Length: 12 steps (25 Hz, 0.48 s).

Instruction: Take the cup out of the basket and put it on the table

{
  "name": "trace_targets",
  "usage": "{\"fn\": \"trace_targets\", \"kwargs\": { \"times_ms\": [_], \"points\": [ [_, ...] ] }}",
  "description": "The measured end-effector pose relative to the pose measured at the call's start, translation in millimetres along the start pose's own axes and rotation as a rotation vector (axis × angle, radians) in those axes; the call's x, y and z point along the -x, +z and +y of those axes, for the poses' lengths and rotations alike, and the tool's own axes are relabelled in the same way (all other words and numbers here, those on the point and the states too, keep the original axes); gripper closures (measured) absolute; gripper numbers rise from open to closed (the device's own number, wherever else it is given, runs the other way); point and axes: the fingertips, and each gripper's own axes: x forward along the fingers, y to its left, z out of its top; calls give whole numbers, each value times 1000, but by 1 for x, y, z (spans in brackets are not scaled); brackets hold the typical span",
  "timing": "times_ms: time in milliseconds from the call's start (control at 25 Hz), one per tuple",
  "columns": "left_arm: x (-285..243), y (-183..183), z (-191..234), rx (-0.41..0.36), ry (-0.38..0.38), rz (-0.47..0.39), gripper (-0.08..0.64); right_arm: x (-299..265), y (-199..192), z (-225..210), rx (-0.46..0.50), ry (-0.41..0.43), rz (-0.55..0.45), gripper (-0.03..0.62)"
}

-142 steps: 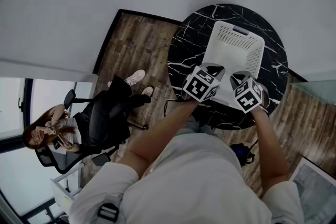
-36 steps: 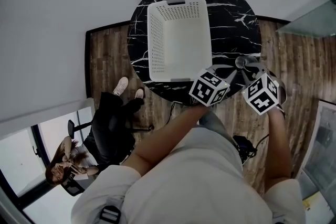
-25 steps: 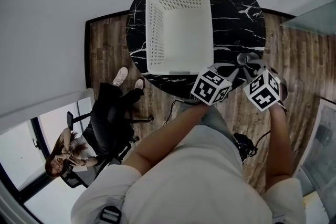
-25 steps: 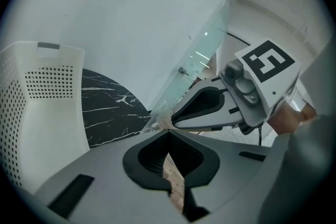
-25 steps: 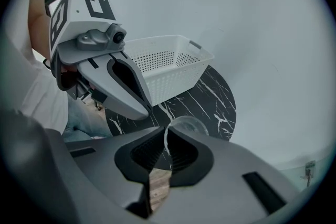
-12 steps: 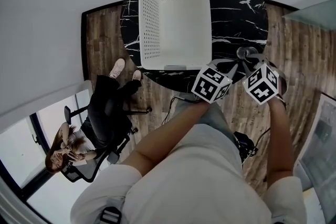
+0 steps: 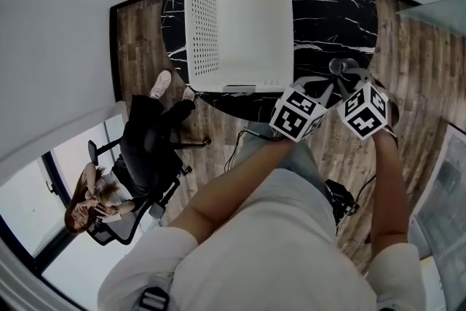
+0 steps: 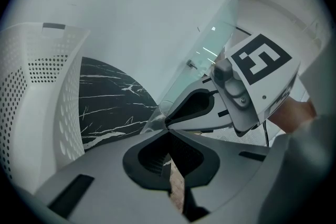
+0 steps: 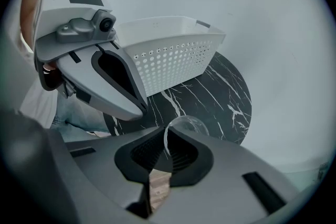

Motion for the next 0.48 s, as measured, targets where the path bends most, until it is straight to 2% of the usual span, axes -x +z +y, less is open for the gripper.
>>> {"fn": "trace_targets", "kwargs": {
  "times_ms": [480],
  "points": [
    [-14,-5,8,-13,16,20,566,-17,-8,-2,17,20,10,569]
  ]
}}
